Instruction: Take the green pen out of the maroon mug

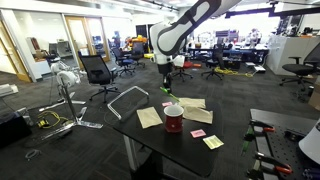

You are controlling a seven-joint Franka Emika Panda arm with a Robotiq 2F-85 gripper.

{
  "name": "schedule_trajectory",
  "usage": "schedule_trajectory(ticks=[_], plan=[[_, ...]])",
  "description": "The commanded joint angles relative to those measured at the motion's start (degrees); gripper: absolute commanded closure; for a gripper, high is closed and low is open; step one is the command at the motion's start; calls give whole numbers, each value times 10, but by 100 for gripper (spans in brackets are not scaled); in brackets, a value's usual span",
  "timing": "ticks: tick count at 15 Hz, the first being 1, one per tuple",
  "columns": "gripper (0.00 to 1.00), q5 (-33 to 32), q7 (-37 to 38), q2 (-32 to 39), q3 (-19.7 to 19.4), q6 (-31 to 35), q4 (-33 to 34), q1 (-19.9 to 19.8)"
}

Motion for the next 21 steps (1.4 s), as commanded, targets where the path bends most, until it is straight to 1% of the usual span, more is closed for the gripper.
schedule_trajectory(ticks=[1, 10, 21], plan=[[98, 1, -10, 28, 10, -45, 40, -7], [98, -3, -3, 77, 15, -89, 78, -3], [98, 0, 20, 127, 12, -87, 111, -1]])
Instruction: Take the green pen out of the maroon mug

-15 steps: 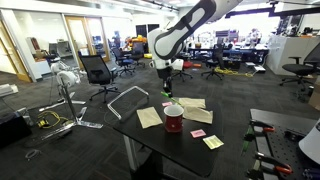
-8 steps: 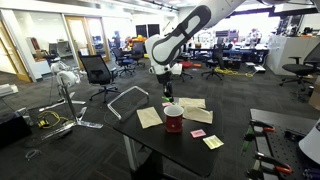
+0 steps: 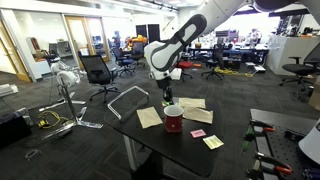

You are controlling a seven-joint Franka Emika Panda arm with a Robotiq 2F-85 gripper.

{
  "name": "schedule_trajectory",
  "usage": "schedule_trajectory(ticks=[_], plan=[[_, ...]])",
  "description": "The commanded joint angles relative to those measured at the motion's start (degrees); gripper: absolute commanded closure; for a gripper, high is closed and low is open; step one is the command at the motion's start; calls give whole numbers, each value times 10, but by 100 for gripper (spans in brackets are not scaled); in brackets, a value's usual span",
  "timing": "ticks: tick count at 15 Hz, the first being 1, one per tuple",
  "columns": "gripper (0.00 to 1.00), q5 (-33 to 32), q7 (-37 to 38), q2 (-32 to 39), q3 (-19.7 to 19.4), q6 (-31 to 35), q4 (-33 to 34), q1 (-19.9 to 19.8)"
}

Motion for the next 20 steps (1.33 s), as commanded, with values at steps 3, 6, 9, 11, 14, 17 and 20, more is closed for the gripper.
schedule_trajectory(ticks=[3, 6, 9, 11, 14, 17, 20], plan=[[98, 1, 23, 22, 1, -25, 45, -2], [98, 2, 30, 28, 1, -27, 61, -1], [67, 0, 41, 34, -1, -30, 77, 1], [59, -1, 43, 35, -1, -29, 83, 2], [37, 1, 52, 26, -2, -25, 83, 1], [15, 0, 53, 2, -2, -21, 70, 2], [0, 5, 53, -32, 1, -16, 51, -1]])
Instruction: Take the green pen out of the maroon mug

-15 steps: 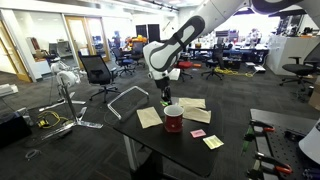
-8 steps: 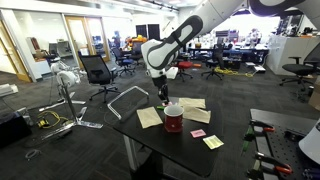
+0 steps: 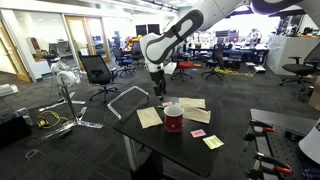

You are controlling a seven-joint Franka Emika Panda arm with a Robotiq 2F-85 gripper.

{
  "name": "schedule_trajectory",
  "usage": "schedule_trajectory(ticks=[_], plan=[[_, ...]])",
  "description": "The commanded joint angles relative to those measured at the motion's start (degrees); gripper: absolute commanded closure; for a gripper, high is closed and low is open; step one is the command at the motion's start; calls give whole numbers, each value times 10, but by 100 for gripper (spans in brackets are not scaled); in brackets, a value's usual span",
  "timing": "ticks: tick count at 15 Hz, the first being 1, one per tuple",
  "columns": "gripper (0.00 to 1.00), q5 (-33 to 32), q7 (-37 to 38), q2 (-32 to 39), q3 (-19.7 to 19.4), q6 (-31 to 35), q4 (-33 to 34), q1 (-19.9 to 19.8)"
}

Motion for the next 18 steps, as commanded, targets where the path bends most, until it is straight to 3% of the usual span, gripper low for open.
schedule_trajectory(ticks=[1, 10, 18], plan=[[0, 6, 16, -56, 1, -12, -28, -1], [0, 21, 24, -205, 1, 2, -127, -1], [0, 50, 13, -364, -1, 40, -283, -1]])
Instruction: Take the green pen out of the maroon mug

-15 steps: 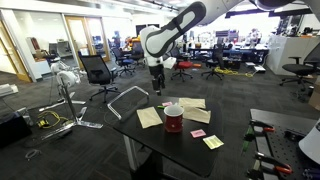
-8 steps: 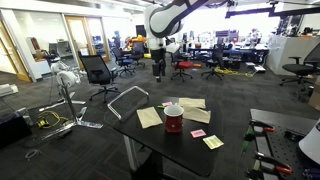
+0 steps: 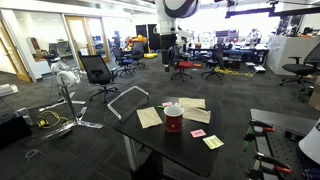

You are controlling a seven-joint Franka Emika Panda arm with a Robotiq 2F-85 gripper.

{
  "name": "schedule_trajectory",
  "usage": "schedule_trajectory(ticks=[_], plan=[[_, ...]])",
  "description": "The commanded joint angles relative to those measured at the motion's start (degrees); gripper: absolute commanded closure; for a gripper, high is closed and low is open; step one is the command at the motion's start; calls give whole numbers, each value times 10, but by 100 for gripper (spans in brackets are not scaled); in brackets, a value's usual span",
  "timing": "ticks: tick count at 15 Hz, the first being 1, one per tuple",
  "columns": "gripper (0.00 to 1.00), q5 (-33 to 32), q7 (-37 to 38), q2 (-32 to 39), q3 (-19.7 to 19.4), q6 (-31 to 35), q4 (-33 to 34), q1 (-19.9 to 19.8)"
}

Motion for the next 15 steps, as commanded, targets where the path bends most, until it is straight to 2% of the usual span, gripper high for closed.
schedule_trajectory(ticks=[1, 8, 9, 15], plan=[[0, 17, 6, -96, -2, 39, -105, 1], [0, 35, -1, -175, -13, 50, -195, 4], [0, 22, 0, -143, -13, 29, -155, 6], [0, 22, 0, -160, -14, 33, -178, 7]])
